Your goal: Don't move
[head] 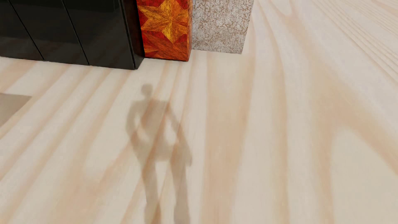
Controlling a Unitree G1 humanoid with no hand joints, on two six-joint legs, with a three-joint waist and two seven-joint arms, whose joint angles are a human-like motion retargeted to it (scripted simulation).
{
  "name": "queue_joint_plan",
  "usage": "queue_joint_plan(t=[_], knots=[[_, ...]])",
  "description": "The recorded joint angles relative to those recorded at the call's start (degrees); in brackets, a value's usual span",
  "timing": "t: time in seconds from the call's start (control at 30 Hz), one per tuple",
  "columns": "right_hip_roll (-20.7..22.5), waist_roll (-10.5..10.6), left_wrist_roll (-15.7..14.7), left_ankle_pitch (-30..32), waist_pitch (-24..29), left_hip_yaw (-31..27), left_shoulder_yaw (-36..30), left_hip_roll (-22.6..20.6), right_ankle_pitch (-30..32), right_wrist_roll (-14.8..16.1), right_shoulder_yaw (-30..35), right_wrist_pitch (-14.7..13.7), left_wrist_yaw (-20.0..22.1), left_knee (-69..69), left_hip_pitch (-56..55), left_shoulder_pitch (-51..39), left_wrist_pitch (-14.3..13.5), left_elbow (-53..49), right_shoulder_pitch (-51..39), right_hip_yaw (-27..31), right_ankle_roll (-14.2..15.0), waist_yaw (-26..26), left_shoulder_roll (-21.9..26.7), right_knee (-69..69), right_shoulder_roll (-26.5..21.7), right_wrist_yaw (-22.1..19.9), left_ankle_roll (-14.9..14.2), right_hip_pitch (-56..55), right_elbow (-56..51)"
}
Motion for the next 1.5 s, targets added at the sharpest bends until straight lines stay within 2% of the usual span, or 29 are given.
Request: queue_joint_plan(t=[0.47, 1.2, 1.5], knots=[[0.0, -0.7, 0.0, -0.4, -0.1, 0.0, -0.6, 0.0, 0.1, 0.0, 0.6, 0.0, 0.0, 0.4, -0.6, -0.2, 0.0, 0.8, -0.4, 0.0, 0.0, 0.1, -0.4, -0.2, 0.4, 0.0, 0.0, -0.1, -0.2], [0.1, -0.2, 0.0, -0.7, -0.7, 0.0, -1.2, -0.2, 0.4, 0.0, 1.1, 0.0, 0.0, 0.2, -1.1, -0.7, 0.0, 0.5, -0.9, 0.0, 0.0, -0.1, -0.4, -1.1, 0.2, 0.0, 0.0, -0.2, 0.0], [-0.2, 0.0, 0.0, -1.0, 0.7, 0.0, -1.3, -0.5, 0.8, 0.0, 1.4, 0.0, 0.0, 0.1, -0.8, -1.3, 0.0, 0.6, -1.1, 0.0, 0.0, 0.3, -0.2, -1.1, 0.0, 0.0, 0.0, 0.0, 0.0]])
